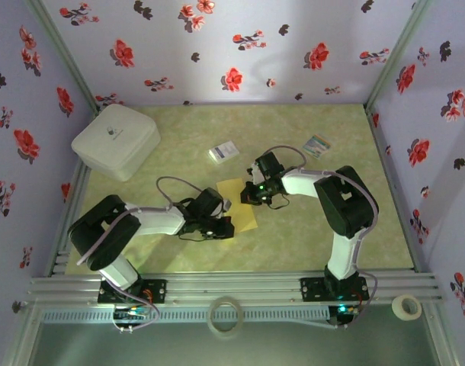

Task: Fold a paper plane with a square sheet of paper (pick it up from the middle)
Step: First fold the square sheet of paper in half at the center of the table.

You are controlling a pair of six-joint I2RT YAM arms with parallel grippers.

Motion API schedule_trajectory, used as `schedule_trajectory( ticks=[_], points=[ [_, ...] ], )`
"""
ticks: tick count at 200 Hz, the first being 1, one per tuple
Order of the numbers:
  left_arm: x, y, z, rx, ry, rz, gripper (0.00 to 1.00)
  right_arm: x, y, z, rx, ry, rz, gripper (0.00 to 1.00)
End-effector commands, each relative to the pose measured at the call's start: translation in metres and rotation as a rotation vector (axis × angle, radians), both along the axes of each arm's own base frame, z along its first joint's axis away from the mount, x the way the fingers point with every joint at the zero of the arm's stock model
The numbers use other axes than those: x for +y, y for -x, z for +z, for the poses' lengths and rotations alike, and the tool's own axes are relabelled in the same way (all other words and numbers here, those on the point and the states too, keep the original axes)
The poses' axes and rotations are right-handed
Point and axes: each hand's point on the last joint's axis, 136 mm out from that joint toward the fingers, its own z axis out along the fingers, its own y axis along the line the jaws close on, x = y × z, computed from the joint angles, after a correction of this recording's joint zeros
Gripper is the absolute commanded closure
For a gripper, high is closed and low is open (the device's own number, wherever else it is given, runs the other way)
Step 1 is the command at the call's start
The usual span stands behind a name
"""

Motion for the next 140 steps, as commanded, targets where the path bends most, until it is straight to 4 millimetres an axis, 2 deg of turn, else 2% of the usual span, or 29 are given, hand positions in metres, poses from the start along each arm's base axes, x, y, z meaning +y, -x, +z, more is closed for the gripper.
schedule_trajectory(
  ticks=[1,15,47,66,97,140],
  points=[
    [0.017,0.01,-0.002,-0.017,-0.109,-0.044,1.0,-0.049,0.03,-0.049,0.134,0.235,-0.058,1.0],
    [0.015,0.004,0.012,-0.054,-0.088,-0.028,1.0,-0.048,0.03,-0.049,0.137,0.232,-0.057,1.0],
    [0.013,-0.031,0.057,-0.133,0.021,0.084,1.0,-0.048,0.031,-0.049,0.136,0.23,-0.056,1.0],
    [0.012,-0.054,0.066,-0.119,0.098,0.145,1.0,-0.048,0.03,-0.049,0.138,0.229,-0.059,1.0],
    [-0.003,-0.077,0.062,-0.057,0.188,0.17,1.0,-0.048,0.031,-0.05,0.138,0.233,-0.057,1.0],
    [-0.008,-0.082,0.029,-0.009,0.145,0.167,1.0,-0.048,0.031,-0.05,0.137,0.231,-0.058,1.0]
  ],
)
